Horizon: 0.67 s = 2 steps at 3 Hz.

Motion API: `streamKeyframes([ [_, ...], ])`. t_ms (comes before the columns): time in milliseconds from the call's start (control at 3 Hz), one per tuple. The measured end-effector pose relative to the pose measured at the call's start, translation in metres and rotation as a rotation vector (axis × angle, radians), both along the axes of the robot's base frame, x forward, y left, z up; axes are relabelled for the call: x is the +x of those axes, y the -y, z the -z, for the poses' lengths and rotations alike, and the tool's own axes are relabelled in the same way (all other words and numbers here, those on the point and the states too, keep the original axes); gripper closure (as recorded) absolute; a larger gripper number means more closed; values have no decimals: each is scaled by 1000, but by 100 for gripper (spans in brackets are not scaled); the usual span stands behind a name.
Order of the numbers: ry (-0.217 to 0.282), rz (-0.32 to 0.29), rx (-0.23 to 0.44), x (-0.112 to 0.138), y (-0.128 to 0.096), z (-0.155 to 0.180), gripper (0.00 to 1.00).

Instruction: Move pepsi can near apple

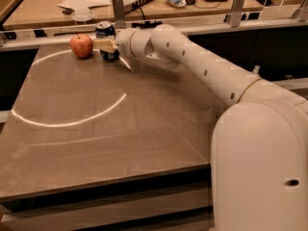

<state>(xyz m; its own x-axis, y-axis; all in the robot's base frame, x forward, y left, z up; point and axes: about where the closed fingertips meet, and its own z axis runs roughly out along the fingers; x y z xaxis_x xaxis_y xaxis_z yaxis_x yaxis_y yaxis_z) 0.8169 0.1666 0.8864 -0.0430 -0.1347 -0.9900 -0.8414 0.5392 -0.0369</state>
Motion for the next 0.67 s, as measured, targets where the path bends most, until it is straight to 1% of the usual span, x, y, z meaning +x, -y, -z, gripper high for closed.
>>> streamKeyframes([
  [333,24,-16,-2,4,-13,3,55],
  [667,44,-20,-13,4,-20,3,24],
])
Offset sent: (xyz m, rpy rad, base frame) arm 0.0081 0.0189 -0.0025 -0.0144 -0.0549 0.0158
